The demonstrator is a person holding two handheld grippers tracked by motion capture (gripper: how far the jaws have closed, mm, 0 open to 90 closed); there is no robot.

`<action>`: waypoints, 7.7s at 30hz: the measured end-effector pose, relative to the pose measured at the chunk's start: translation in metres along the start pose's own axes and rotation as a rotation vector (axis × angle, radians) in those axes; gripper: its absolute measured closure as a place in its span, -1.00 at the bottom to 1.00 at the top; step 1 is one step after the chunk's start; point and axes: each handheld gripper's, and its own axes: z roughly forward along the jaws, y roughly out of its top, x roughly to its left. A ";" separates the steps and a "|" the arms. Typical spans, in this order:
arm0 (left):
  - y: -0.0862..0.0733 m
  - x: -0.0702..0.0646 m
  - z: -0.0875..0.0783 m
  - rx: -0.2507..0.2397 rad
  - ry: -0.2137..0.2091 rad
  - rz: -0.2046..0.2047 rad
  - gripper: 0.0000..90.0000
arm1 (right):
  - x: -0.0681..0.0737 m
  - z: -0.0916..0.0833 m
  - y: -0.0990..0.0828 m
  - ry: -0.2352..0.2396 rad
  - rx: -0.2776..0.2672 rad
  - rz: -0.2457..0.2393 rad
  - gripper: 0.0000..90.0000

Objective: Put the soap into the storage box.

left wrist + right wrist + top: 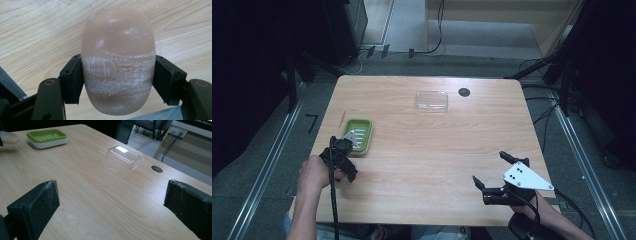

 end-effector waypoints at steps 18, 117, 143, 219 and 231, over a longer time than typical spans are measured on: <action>0.006 0.005 -0.013 -0.016 -0.040 0.013 -0.26 | 0.000 0.000 0.000 0.001 0.000 0.000 -1.00; 0.094 0.024 -0.070 -0.027 -0.025 0.031 -0.25 | -0.001 0.000 -0.001 -0.002 -0.005 0.006 -1.00; 0.111 0.035 -0.052 -0.002 -0.043 -0.005 -0.25 | -0.002 0.000 -0.001 -0.002 -0.007 0.006 -1.00; 0.127 0.057 0.001 -0.085 -0.019 -0.224 -0.26 | -0.002 -0.001 -0.001 -0.006 -0.011 0.011 -1.00; 0.127 0.057 0.002 -0.082 -0.013 -0.255 -0.29 | -0.003 -0.001 -0.002 -0.005 -0.011 0.010 -1.00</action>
